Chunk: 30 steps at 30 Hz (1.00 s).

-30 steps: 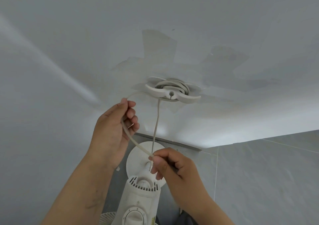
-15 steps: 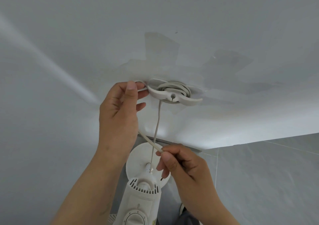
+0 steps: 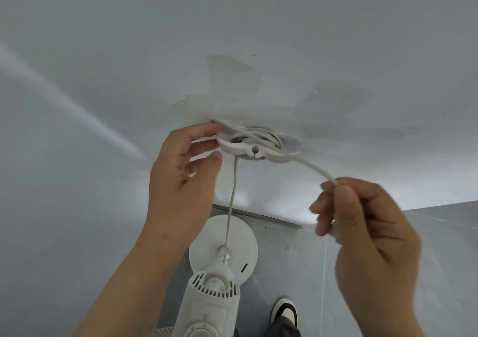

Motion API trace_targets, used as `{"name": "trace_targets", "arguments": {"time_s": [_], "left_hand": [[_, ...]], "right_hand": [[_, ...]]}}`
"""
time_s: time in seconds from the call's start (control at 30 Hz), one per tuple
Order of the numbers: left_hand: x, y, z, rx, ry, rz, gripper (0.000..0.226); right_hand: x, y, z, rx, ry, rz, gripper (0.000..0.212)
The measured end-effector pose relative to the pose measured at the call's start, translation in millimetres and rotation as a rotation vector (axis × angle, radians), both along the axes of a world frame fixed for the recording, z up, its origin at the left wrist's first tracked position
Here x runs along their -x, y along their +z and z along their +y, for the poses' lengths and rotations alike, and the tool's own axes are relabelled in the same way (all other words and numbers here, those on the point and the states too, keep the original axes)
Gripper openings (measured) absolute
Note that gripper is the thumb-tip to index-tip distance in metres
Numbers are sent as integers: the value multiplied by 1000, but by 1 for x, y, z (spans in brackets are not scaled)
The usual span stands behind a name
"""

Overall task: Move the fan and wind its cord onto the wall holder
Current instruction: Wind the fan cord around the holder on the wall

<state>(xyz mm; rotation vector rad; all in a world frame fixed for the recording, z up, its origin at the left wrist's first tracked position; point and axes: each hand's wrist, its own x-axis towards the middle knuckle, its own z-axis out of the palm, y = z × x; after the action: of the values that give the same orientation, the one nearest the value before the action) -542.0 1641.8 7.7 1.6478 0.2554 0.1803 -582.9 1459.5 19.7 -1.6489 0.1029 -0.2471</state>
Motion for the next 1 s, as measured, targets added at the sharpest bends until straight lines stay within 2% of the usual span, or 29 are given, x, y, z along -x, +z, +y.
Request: {"name": "trace_targets", "arguments": {"time_s": [0.07,0.13,0.33,0.47,0.67,0.87,0.93,1.0], "left_hand": [[0,-2,-3,-146,3,-17,29],[2,-4,-5,-205,25,-30,25],[1,-4,-1,-196,48,26,22],[-1,-2,-2,-186,34,62,24],[-1,-2,-6,-135,31,70,19],[4,-6,-9,-104,33,96,28],[8,-9,-14,-32,90,126,30],[10,-9,-18,65,154,190,22]], "right_hand": [[-7,7,-6,61,-44,-19,17],[-10,10,-9,105,-90,-33,18],[-19,7,-27,155,-295,-22,20],[-16,-8,-40,210,-342,57,21],[-9,-59,-36,231,-275,289,24],[-30,-69,-25,190,-267,361,26],[-35,-72,-21,188,-226,404,28],[-37,-75,-12,188,-101,484,31]]}}
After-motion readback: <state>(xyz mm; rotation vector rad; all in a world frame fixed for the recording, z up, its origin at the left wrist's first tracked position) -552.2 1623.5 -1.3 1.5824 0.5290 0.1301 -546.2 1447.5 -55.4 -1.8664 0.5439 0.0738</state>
